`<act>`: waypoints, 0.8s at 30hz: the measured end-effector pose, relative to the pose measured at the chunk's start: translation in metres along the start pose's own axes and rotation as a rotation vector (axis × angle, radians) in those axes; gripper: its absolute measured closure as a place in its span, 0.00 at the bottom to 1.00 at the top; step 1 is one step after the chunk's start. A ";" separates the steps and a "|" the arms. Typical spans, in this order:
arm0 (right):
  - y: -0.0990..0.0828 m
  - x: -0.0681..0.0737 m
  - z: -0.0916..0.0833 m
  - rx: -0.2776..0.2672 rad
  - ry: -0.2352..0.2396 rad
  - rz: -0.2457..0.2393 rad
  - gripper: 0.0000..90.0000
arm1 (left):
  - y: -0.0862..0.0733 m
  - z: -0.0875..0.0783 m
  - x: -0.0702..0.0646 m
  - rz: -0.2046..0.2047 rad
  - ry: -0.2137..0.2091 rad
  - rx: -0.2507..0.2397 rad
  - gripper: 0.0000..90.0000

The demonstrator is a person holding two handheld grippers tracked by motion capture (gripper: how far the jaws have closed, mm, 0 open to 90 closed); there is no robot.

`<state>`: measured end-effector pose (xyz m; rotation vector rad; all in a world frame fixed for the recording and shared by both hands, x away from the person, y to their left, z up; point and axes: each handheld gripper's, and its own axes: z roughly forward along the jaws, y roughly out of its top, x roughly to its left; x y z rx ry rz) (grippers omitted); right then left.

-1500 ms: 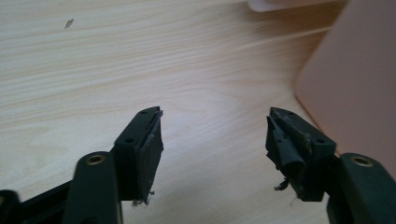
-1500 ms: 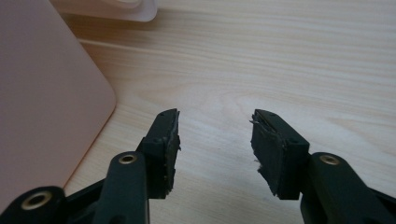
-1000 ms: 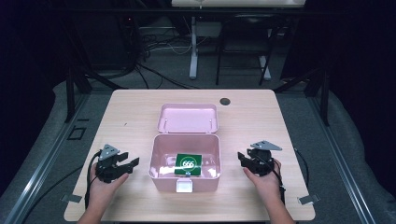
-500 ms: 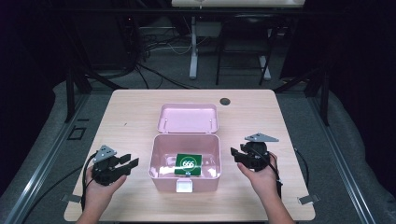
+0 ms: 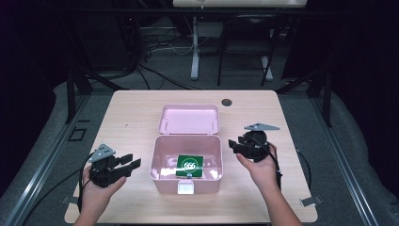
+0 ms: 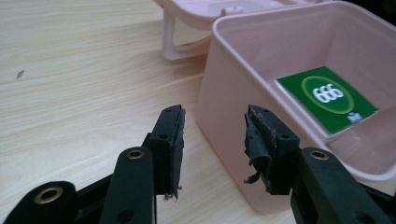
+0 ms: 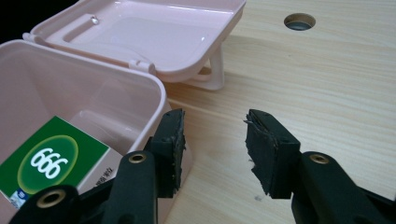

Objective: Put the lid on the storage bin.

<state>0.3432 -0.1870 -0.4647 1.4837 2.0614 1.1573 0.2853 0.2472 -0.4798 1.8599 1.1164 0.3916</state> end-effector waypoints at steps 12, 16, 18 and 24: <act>0.020 0.007 0.003 0.026 0.063 -0.013 0.60 | 0.010 -0.004 -0.025 0.057 -0.044 -0.003 0.65; 0.026 0.009 0.005 0.032 0.071 -0.002 0.60 | 0.010 -0.001 -0.029 0.065 -0.054 0.009 0.65; 0.031 0.008 0.008 0.043 0.060 -0.001 0.60 | 0.009 0.001 -0.031 0.067 -0.061 0.017 0.66; 0.039 0.006 0.015 0.065 0.043 0.004 0.59 | 0.009 0.005 -0.035 0.068 -0.075 0.027 0.67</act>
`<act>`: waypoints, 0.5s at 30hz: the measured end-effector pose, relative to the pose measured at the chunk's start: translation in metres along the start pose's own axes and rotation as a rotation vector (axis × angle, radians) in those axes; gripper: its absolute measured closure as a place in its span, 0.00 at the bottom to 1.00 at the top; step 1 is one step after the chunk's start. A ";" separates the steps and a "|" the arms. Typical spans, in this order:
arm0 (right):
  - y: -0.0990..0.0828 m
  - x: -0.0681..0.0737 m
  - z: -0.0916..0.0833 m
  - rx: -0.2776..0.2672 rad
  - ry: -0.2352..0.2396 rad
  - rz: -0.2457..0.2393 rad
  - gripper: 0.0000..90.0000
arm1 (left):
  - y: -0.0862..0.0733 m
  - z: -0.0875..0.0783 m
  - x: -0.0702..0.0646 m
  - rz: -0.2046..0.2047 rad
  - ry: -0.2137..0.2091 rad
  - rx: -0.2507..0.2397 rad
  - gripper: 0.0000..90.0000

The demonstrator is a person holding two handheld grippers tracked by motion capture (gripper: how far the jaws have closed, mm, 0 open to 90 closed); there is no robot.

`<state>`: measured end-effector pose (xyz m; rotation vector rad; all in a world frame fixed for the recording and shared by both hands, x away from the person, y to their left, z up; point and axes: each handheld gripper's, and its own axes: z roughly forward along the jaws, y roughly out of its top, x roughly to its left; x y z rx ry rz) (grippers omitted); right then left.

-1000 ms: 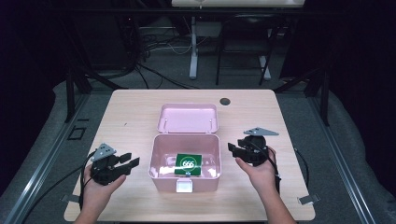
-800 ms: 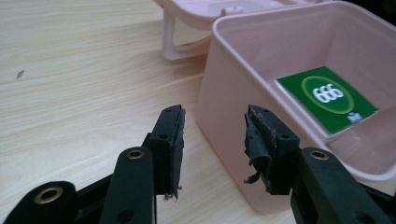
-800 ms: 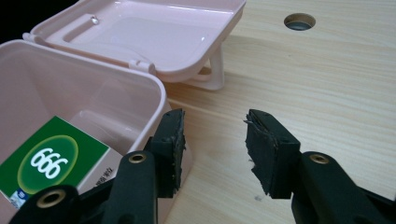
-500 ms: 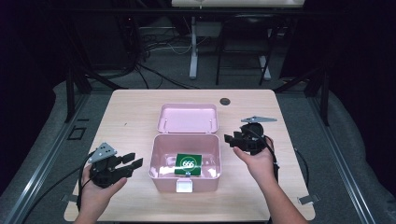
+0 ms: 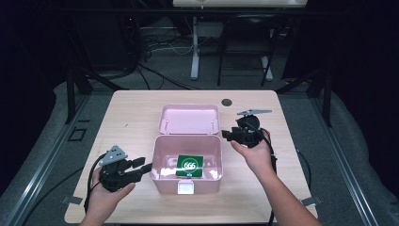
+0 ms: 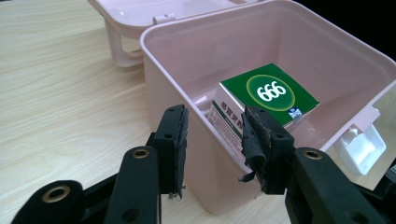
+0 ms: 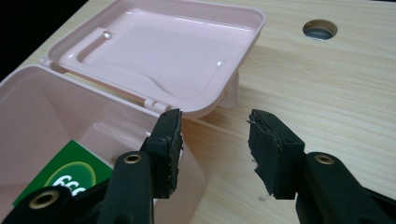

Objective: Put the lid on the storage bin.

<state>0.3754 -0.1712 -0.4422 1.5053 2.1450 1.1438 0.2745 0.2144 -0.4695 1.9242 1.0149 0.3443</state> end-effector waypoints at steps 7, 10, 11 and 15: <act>0.008 -0.003 0.011 0.004 -0.013 0.019 0.62 | -0.002 0.004 -0.003 0.032 -0.005 0.029 0.76; 0.010 -0.002 0.013 0.007 -0.018 0.026 0.64 | -0.003 0.007 -0.004 0.041 -0.007 0.042 0.78; 0.011 -0.002 0.014 0.012 -0.018 0.026 0.64 | -0.003 0.008 -0.005 0.046 -0.006 0.046 0.78; 0.018 -0.003 0.021 0.017 -0.033 0.030 0.66 | -0.003 0.009 -0.006 0.054 -0.007 0.050 0.80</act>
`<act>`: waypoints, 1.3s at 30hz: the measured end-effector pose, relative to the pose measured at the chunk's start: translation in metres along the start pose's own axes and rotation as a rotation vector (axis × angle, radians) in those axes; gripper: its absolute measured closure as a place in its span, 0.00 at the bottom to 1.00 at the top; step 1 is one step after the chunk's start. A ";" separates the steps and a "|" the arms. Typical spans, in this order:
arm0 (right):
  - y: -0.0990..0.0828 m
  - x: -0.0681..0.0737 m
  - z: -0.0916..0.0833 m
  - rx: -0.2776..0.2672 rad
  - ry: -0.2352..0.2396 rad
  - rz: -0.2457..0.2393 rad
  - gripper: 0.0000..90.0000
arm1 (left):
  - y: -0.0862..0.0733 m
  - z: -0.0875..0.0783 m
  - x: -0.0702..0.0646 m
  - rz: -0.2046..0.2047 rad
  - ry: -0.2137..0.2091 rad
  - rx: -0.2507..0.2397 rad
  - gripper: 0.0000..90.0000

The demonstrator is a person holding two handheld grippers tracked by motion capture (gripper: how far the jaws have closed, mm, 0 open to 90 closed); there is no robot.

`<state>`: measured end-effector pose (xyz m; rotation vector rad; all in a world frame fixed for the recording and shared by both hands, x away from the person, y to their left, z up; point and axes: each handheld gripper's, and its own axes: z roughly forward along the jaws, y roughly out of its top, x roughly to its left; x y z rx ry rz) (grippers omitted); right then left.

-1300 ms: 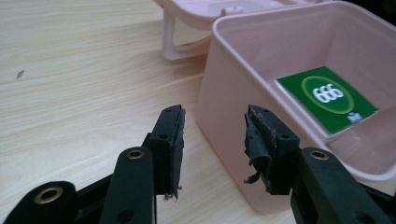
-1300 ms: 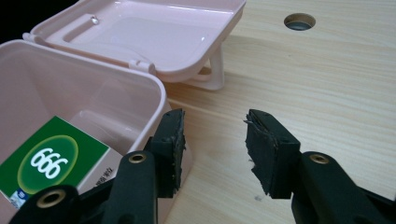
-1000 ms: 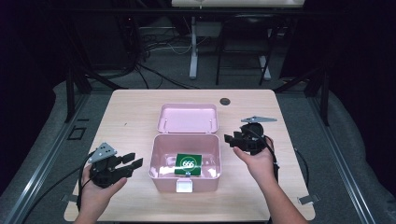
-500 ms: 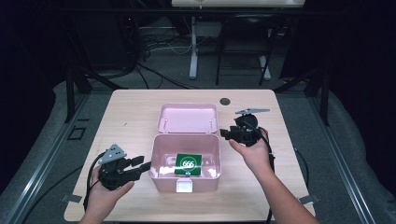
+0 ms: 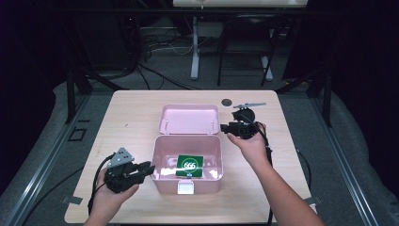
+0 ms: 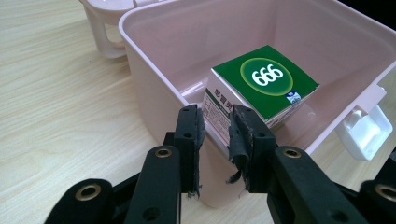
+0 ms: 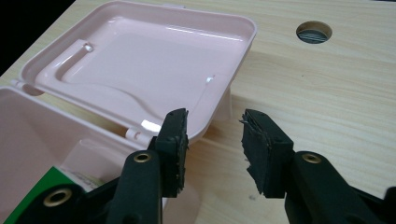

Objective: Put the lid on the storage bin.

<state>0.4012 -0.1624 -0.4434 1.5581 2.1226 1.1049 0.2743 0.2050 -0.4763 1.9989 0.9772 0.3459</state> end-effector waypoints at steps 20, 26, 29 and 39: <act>0.032 -0.002 0.033 0.061 -0.086 0.019 0.70 | 0.000 0.000 -0.001 0.004 0.004 -0.004 0.82; 0.039 -0.004 0.044 0.087 -0.097 0.050 0.70 | -0.001 0.000 -0.001 0.001 0.004 -0.004 0.82; 0.043 -0.004 0.052 0.092 -0.090 0.073 0.70 | -0.001 0.001 -0.001 -0.001 0.003 -0.005 0.81; 0.049 -0.006 0.073 0.124 -0.123 0.091 0.72 | -0.001 0.001 0.000 -0.003 0.001 -0.009 0.81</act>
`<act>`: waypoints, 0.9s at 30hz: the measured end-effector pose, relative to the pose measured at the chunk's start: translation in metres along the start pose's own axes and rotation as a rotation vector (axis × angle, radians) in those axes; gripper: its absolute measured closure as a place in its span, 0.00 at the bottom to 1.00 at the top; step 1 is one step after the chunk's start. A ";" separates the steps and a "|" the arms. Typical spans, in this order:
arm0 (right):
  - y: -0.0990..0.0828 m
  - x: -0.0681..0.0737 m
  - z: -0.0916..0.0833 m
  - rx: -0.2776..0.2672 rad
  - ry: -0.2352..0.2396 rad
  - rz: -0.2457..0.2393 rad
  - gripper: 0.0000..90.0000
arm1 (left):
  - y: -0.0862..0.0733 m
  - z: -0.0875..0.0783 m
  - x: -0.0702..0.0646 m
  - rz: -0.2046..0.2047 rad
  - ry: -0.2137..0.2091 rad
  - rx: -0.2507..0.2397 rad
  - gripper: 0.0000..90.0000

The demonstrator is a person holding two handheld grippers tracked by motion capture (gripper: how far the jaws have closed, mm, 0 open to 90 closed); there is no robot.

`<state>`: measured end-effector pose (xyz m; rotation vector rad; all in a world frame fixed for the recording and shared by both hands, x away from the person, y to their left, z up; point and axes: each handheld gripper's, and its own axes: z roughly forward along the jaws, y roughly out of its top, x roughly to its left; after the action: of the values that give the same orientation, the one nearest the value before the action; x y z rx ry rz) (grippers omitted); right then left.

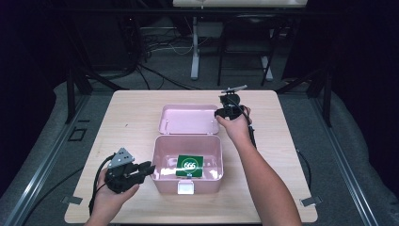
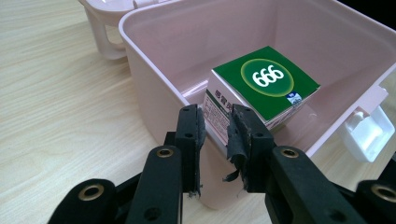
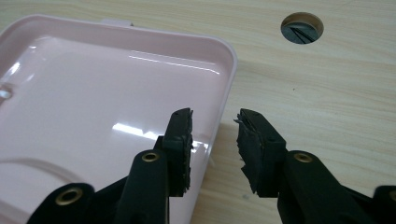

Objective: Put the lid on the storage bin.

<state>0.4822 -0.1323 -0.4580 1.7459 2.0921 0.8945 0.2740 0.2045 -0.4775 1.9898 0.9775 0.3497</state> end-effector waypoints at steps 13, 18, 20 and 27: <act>0.005 -0.006 0.024 0.047 -0.005 0.050 0.79 | 0.000 0.000 0.000 -0.001 0.001 -0.001 0.81; 0.006 -0.005 0.030 0.053 -0.007 0.054 0.83 | 0.000 0.000 0.000 0.000 0.000 0.000 0.81; 0.006 -0.006 0.031 0.053 -0.002 0.062 0.85 | 0.000 0.000 0.000 0.001 0.000 0.000 0.81; 0.007 -0.004 0.031 0.057 -0.001 0.060 0.90 | 0.000 0.000 0.000 0.000 0.001 0.000 0.82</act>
<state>0.5062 -0.1263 -0.4786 1.8466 2.0946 0.8574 0.2739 0.2043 -0.4776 1.9895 0.9780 0.3508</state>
